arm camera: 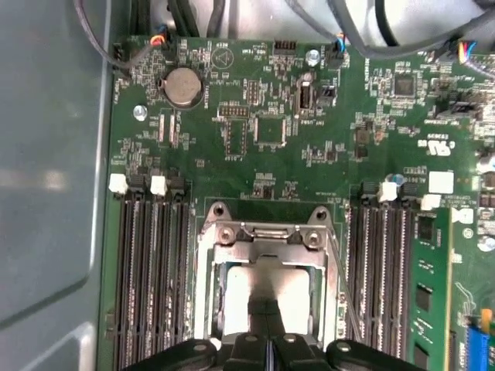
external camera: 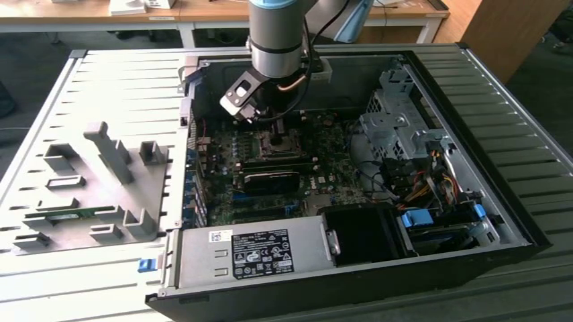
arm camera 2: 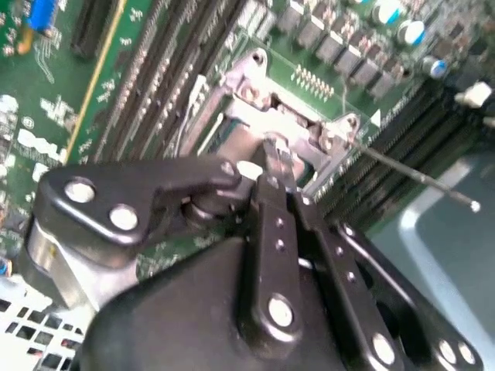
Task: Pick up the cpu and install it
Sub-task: 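Close the cpu cover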
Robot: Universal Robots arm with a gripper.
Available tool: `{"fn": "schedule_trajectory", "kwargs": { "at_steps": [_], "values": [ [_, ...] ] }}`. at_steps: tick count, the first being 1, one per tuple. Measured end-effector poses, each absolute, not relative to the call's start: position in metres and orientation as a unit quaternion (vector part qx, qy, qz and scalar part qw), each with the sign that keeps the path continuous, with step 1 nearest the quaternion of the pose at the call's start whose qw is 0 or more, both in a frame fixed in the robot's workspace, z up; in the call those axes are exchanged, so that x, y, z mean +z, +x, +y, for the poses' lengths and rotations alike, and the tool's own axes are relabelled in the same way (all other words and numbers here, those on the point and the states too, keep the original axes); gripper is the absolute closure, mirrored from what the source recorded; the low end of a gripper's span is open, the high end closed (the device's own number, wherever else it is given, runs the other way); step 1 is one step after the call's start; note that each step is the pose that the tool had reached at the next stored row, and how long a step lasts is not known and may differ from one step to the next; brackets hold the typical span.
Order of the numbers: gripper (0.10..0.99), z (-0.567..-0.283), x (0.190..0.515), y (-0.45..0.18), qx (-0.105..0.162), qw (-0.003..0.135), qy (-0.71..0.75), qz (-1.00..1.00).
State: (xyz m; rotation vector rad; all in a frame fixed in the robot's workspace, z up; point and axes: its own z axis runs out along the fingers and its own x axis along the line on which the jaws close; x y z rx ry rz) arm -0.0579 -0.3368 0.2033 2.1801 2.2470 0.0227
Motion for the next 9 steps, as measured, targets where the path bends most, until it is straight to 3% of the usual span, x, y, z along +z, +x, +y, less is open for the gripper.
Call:
{"fn": "schedule_trajectory", "kwargs": {
  "at_steps": [9],
  "values": [
    [0.98, -0.337, 0.223, -0.056, 0.007, 0.005, 0.697, 0.717]
  ]
}}
